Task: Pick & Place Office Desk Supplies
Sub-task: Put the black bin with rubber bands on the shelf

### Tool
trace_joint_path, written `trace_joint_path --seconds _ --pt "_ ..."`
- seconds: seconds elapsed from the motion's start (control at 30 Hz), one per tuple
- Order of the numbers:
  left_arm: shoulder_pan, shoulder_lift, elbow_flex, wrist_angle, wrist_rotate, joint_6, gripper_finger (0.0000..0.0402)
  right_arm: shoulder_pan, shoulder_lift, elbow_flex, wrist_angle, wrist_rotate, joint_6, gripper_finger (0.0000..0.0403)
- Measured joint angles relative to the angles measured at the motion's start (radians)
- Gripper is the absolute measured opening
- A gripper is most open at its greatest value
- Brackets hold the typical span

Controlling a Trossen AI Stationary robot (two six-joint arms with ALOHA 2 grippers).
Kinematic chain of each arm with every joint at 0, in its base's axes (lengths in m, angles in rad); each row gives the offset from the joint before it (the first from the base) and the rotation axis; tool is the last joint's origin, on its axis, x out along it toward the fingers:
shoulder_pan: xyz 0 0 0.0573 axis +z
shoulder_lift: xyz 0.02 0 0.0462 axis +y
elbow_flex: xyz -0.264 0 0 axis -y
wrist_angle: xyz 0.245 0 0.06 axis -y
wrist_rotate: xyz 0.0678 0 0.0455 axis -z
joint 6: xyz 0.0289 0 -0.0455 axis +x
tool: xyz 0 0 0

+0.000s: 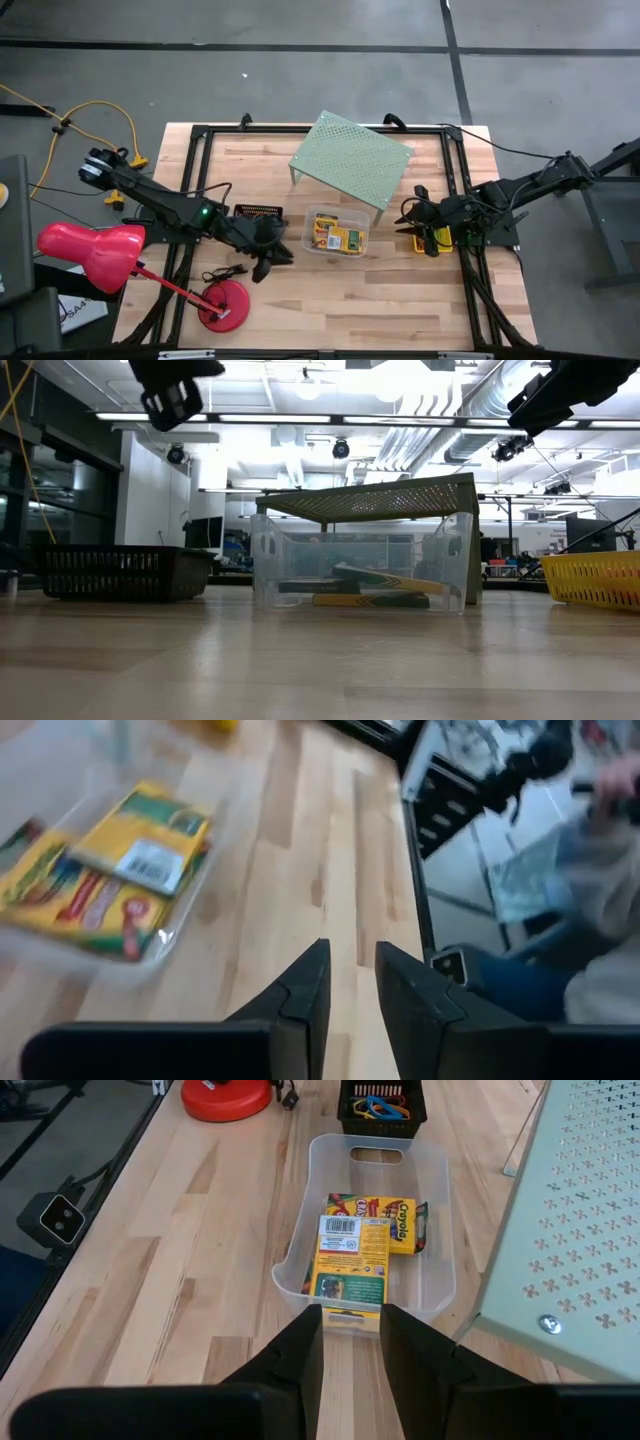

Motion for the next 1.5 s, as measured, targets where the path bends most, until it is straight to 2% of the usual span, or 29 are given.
trace_joint_path --seconds 0.13,0.33,0.73,0.97,1.1,1.3,1.5 --pt "0.036 -0.022 0.0 -0.085 0.005 -0.117 0.0078 0.0 0.0 0.0 0.0 0.0 0.0 0.0091" --pt "0.111 -0.048 0.0 -0.322 0.008 -0.254 0.0078 0.0 0.0 0.0 0.0 0.003 0.0 0.0091" --pt "0.245 -0.184 0.0 -0.688 -0.015 -0.437 0.0078 0.0 0.0 0.0 0.0 0.003 0.0 0.0091" --pt "0.293 -0.206 0.0 -0.895 -0.019 -0.592 0.0078 0.0 0.0 0.0 0.0 0.003 0.005 0.0091" --pt "0.318 -0.206 0.0 -0.962 -0.023 -0.639 0.0078 0.0 0.0 0.0 0.0 0.003 0.007 0.0091" --pt "0.363 -0.206 0.0 -0.983 -0.116 -0.676 0.0078 0.0 0.0 0.0 0.0 0.003 0.007 0.0091" --pt "0.401 -0.187 0.0 -1.011 -0.112 -0.678 0.0078 0.0 0.0 0.0 0.0 0.0 0.007 0.0091"
